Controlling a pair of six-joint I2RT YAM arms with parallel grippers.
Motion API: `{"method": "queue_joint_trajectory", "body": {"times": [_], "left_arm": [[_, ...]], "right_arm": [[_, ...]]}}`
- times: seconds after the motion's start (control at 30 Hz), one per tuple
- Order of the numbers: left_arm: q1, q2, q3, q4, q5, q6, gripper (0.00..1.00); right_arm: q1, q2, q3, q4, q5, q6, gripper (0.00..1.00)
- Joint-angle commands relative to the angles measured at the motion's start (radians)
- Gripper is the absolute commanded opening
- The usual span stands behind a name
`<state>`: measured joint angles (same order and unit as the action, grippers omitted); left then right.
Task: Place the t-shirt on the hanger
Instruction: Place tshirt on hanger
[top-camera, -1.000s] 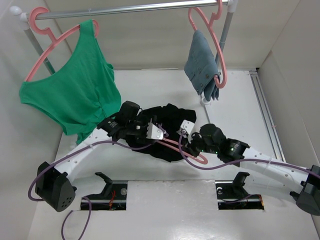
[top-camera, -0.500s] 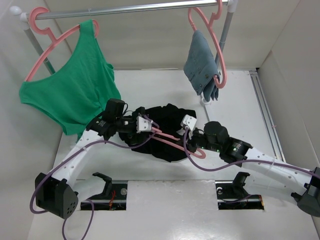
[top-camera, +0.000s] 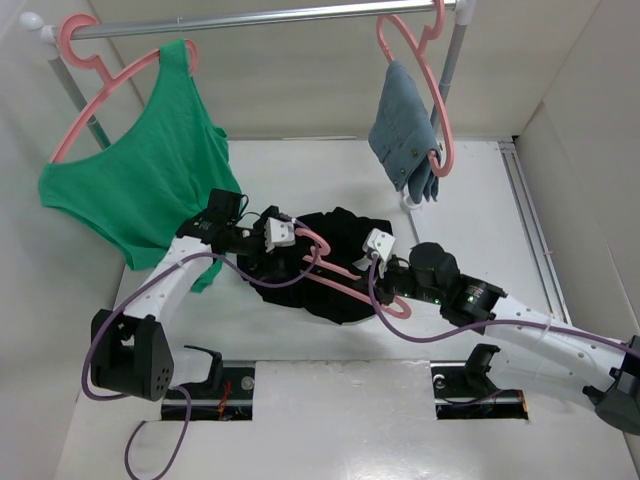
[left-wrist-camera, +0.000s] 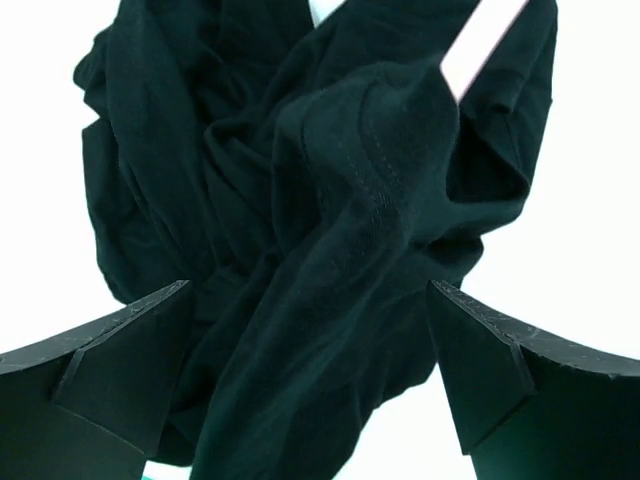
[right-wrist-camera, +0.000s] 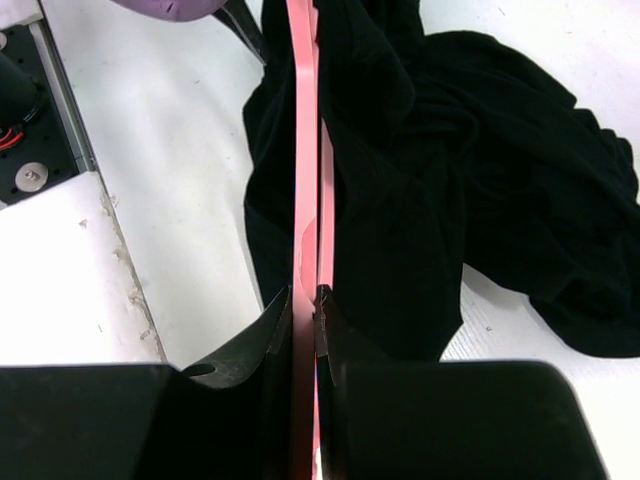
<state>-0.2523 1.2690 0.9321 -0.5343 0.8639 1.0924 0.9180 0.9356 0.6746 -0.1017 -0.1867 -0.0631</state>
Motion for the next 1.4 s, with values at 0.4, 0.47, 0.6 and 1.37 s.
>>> {"method": "queue_joint_trajectory", "body": {"times": [0.4,0.47,0.6,1.37], "left_arm": [[-0.021,0.167,0.109,-0.206,-0.043,0.3,0.25],[-0.021,0.167,0.132,-0.219,-0.032,0.3,0.0],[-0.021,0.126,0.157,-0.228,-0.02,0.291,0.0],[0.007,-0.213,0.083,0.019,-0.117,-0.342,0.0]], "right_arm": [[0.019,-0.024,0.091,0.119,-0.013,-0.004,0.0],[0.019,-0.024,0.091,0.119,-0.013,-0.014,0.0],[0.019,0.002,0.1,0.119,-0.013,-0.014,0.0],[0.088,-0.081,0.169,-0.104,0.601,0.456,0.67]]}}
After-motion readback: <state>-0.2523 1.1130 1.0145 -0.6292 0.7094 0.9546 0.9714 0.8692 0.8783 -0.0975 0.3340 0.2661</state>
